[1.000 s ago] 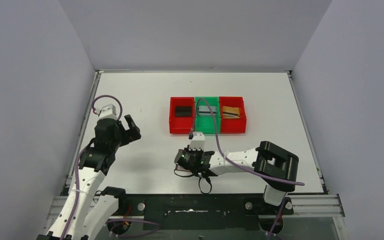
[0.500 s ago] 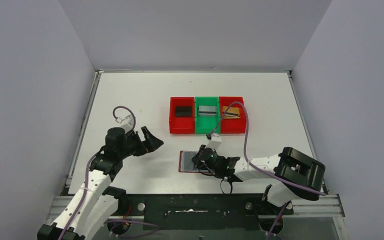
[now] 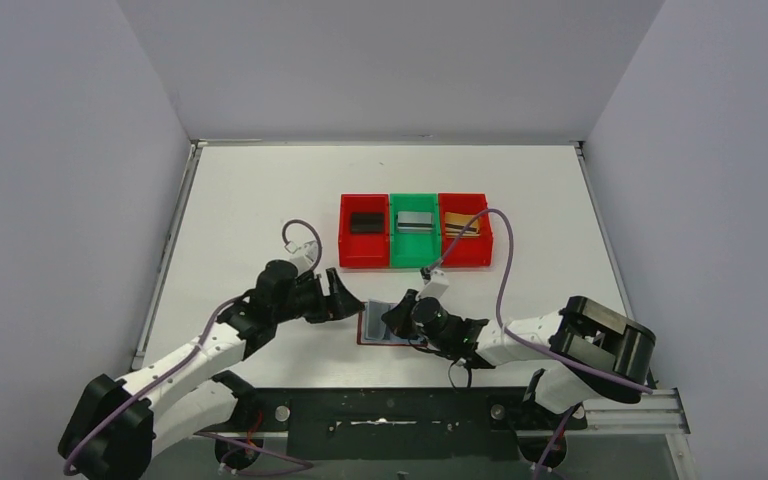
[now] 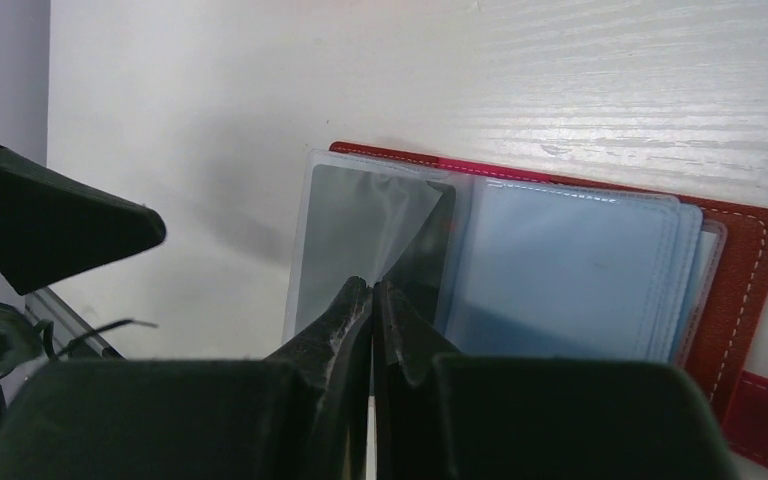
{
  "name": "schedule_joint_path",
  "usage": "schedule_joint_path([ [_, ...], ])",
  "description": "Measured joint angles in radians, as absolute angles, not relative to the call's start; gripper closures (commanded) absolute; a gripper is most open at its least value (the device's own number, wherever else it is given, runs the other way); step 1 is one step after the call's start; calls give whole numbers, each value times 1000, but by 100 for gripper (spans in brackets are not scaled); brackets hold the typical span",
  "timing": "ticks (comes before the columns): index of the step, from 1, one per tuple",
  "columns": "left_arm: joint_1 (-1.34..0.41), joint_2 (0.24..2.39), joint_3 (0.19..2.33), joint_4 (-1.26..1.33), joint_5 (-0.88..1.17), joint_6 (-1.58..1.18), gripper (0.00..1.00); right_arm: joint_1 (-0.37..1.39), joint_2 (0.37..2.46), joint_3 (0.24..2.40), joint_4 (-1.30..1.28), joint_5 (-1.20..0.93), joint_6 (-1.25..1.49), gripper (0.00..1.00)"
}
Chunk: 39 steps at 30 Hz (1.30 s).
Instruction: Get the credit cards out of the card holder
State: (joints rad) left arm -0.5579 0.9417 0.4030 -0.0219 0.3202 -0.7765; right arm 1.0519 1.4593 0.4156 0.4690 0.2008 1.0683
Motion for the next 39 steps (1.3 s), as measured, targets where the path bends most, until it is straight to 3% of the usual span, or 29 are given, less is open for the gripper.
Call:
schedule_joint_path([
  [10,-700,1136,403,113,267,-817,35,1046,1449,392,497,196,1087,98],
  [31,-774,1336,410,240,235,-854,69,1040,1449,347,532,194,1113,96],
  [39,-778,1353,411,268,237,-857,77,1039,1443,341,539,194,1113,87],
])
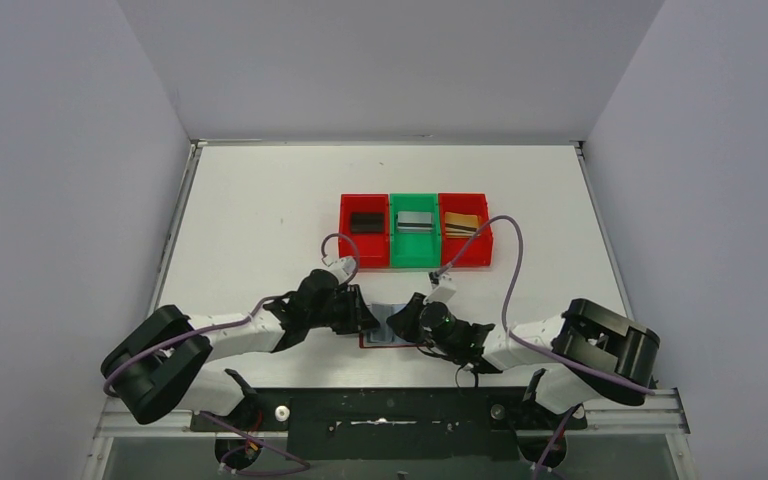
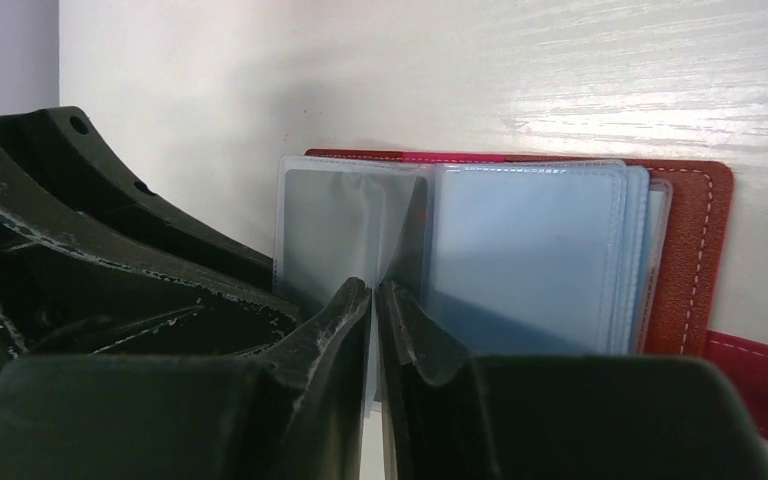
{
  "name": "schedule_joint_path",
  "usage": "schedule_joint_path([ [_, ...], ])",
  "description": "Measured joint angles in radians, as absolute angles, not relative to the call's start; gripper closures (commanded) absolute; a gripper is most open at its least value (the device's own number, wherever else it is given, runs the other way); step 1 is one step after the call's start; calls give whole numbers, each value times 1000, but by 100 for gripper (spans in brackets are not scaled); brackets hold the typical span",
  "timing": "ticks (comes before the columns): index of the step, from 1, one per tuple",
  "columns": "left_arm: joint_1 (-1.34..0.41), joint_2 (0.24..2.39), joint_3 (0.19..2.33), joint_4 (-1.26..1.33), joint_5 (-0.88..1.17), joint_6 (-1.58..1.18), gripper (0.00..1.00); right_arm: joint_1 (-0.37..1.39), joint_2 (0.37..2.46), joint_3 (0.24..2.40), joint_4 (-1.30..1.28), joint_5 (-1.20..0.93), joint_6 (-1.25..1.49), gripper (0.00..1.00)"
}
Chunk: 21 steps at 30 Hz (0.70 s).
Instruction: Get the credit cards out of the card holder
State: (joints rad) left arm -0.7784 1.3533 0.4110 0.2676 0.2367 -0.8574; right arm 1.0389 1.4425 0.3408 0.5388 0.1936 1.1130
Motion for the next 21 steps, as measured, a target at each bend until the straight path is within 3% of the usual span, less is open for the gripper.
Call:
schedule_joint_path([
  [7,-779,1364,419,284,241,-857,77,1034,1377,333,495,212,1142,63],
  [21,-825,1377,490,287,248,-857,76,1035,1087,327,200,369,1177,52],
])
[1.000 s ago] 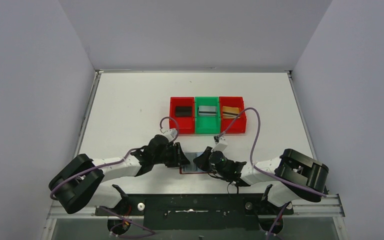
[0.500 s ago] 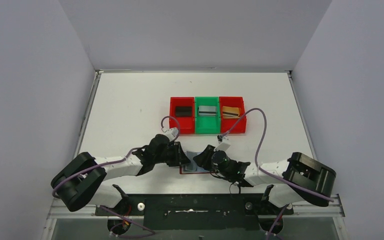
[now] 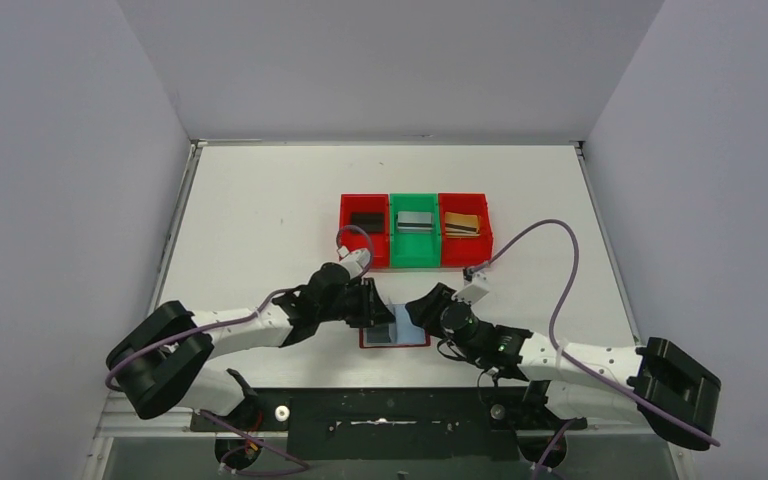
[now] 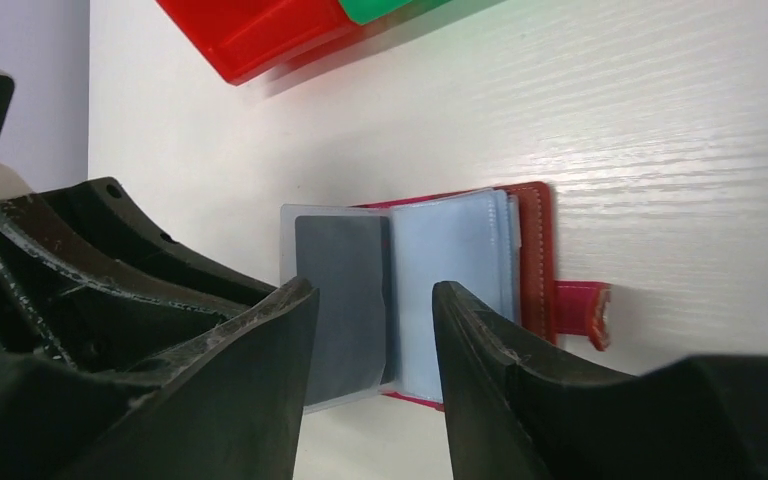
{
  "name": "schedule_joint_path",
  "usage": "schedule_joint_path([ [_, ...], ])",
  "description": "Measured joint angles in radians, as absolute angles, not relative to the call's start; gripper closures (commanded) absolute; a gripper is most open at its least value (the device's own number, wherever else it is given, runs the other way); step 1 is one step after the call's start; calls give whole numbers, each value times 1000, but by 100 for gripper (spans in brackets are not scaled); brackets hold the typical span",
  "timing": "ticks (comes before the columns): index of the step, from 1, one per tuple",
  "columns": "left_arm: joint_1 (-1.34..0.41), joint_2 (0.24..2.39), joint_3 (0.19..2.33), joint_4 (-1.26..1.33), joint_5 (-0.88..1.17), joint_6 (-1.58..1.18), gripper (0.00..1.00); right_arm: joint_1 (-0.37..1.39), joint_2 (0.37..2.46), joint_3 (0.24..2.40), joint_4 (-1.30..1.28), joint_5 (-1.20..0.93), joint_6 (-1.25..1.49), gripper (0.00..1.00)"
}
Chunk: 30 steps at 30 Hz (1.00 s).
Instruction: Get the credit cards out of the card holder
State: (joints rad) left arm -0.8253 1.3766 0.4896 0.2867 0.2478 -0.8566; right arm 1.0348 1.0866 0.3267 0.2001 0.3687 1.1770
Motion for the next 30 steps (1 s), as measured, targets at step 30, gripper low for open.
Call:
schedule_joint_path([
  [30,-894,1355,560,211,117,-851,61,1049,959,281,36,456,1236,58],
])
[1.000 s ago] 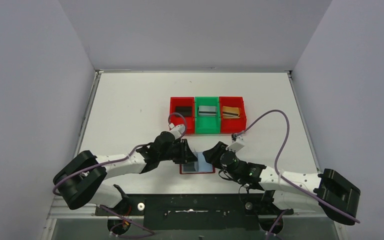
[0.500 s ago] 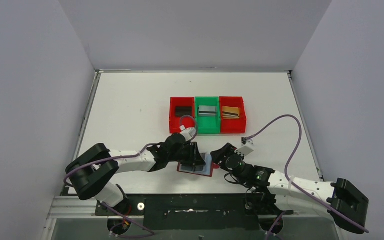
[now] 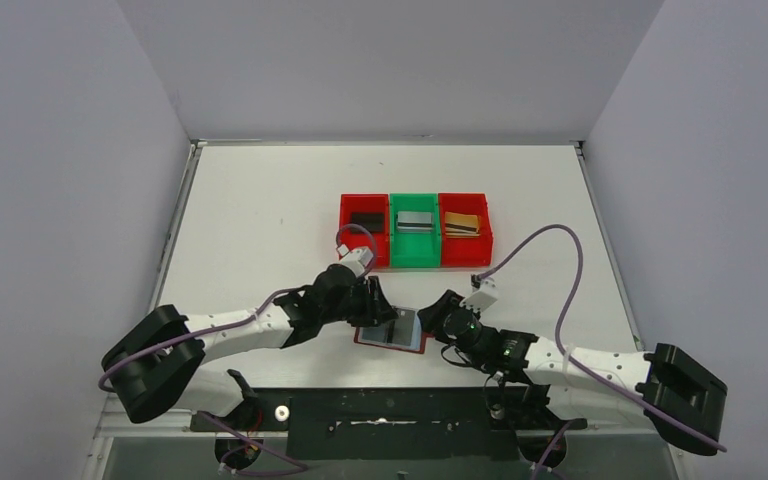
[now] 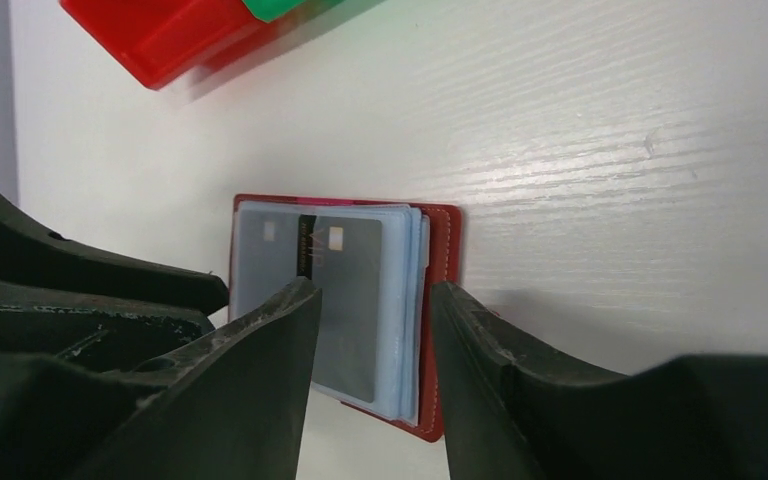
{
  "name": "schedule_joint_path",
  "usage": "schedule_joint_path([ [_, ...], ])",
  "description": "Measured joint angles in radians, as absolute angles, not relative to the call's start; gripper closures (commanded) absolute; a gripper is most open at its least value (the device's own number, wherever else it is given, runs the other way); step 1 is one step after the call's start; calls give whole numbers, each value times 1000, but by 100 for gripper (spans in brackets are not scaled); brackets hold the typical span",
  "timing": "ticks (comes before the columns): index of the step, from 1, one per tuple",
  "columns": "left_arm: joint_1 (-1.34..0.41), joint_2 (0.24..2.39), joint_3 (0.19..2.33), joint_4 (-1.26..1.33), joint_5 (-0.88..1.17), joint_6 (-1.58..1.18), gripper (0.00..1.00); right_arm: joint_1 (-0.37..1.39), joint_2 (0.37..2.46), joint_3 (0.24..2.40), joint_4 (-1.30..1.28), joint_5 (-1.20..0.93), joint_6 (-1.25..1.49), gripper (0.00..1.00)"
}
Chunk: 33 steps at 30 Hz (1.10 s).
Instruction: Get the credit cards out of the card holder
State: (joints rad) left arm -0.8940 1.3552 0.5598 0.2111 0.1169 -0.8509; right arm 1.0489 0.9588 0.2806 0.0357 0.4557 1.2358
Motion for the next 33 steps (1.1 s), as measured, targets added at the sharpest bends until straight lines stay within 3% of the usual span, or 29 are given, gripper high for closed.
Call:
schedule_joint_path([
  [7,-865,1260,468,142,46,-863,50,1052,1127,347,56,392,1197,67],
  [15,-822,1169,434,156,67,-855,49,1081,1291,453,59,348,1186,78],
  [33,-826,1338,465,232,207,-849,49,1107,1331,463,-14,389,1273,79],
])
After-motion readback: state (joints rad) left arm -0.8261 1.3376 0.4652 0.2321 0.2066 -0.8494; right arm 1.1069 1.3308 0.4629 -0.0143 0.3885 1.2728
